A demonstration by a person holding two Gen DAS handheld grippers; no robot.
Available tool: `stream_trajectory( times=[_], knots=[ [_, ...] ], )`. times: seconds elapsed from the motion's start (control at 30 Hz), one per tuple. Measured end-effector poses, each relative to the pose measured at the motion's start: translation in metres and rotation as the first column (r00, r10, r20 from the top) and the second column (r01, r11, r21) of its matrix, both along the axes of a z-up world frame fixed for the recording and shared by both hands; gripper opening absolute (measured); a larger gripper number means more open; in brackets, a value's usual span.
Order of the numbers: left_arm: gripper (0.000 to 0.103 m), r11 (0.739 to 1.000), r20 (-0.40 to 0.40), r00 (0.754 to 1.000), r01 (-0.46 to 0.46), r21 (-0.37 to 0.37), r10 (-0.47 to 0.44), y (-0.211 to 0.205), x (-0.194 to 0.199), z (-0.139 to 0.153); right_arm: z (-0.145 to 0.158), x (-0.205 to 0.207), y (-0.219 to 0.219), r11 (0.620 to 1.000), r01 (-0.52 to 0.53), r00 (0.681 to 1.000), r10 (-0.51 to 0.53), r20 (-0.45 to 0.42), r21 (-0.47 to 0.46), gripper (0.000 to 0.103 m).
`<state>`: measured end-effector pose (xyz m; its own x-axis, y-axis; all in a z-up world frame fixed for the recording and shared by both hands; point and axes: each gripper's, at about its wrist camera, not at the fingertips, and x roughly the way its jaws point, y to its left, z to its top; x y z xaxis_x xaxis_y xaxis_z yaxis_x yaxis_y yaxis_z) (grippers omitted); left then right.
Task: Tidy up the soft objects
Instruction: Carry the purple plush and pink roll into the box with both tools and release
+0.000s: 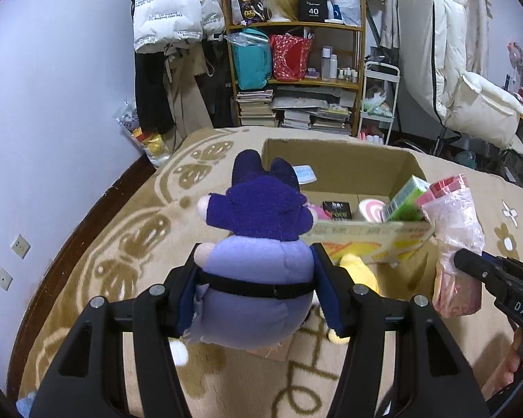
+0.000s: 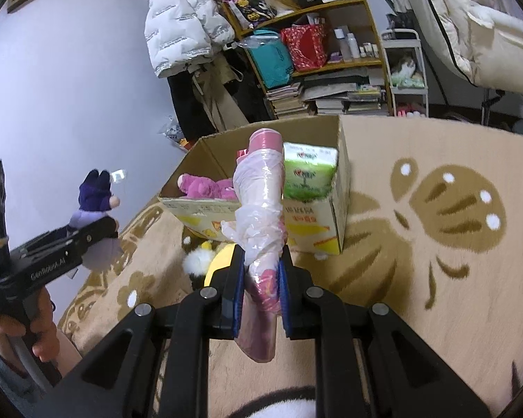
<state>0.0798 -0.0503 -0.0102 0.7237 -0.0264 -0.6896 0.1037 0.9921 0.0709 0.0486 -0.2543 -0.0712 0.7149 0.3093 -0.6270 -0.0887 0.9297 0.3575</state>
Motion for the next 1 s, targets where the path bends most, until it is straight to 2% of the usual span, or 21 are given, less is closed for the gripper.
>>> stream_trajectory(
  times=[0.4,0.57,0.73,0.9,1.0],
  knots=[
    [0.058,0.999,0.044,0.999,0.024,-0.038,-0.022,0.002,0.053,0.032,0.019,0.039,0.002,0.999,-0.041,0.999,0.041,0.034,-0.006,0.018],
    [0.058,0.999,0.063,0.997,0.035,-0.020,-0.033,-0.010,0.078,0.037,0.029,0.059,0.003,0.999,-0.038,0.999,0.038,0.033,-0.016,0.018],
    [0.058,0.999,0.031,0.998,0.047,-0.028,-0.046,-0.021,0.107,0.027,0.035,0.083,0.007,0.999,-0.031,0.999,0.031,0.022,-0.017,0.018],
    [0.058,0.995,-0.014,0.998,0.062,-0.073,-0.064,-0.027,0.119,0.014,0.037,0.102,0.006,1.000,-0.015,1.000,0.015,0.003,0.012,0.018],
    [0.058,0.994,-0.041,0.996,0.081,-0.070,-0.084,-0.034,0.122,0.003,0.034,0.110,0.005,0.999,-0.008,1.000,0.009,-0.016,0.039,0.018]
  ],
)
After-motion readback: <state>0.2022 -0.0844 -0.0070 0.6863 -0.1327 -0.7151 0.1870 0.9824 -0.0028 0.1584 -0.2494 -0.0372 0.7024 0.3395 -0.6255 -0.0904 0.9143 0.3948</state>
